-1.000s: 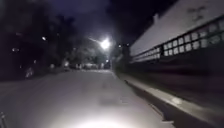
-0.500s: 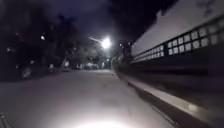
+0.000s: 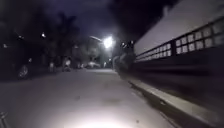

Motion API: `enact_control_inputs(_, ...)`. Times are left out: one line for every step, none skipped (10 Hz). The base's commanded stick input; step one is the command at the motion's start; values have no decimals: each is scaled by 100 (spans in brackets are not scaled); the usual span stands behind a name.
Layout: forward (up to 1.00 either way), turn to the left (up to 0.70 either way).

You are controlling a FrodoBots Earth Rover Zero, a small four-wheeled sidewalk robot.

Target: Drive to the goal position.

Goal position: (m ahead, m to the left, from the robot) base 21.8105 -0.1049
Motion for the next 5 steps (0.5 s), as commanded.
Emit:
enact_control_inputs(70, 0)
enact_control_inputs(70, 0)
enact_control_inputs(70, 0)
enact_control_inputs(70, 0)
enact_control_inputs(70, 0)
